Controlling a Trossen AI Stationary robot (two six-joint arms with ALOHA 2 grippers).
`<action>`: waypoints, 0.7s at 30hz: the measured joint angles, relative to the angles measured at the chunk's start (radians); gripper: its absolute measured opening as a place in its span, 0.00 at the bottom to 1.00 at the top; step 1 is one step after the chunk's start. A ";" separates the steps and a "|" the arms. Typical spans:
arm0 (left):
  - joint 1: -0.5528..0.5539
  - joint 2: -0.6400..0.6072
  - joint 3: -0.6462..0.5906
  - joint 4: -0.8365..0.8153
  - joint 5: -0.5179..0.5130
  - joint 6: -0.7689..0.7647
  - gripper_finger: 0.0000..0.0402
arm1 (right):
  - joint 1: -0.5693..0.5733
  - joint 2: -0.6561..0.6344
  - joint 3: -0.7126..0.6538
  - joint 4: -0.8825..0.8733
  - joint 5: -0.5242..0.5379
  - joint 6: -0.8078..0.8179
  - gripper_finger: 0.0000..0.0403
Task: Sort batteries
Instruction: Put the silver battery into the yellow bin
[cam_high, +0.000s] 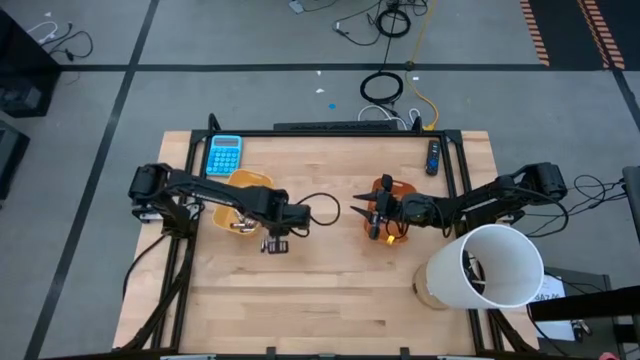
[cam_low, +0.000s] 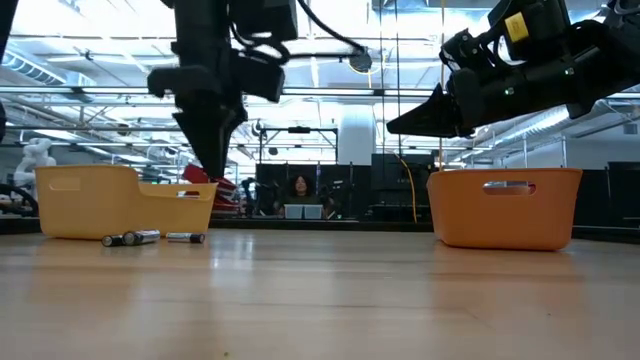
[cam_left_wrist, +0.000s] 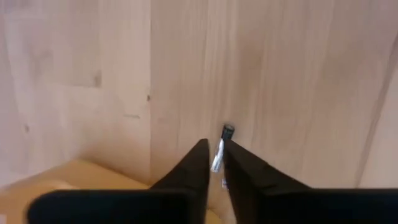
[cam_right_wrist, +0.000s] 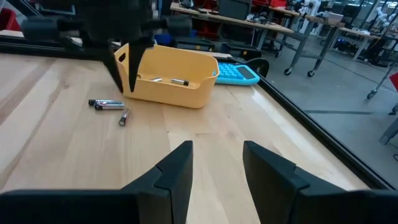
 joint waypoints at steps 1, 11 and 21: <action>0.000 0.006 -0.006 0.010 0.001 0.001 0.17 | 0.000 0.000 0.000 0.000 0.000 0.000 0.33; 0.000 0.070 -0.011 0.000 0.007 0.059 0.37 | 0.000 0.000 0.000 -0.003 0.000 -0.001 0.33; 0.001 0.081 -0.126 0.066 0.004 0.084 0.37 | 0.000 0.000 0.000 -0.010 0.000 -0.002 0.33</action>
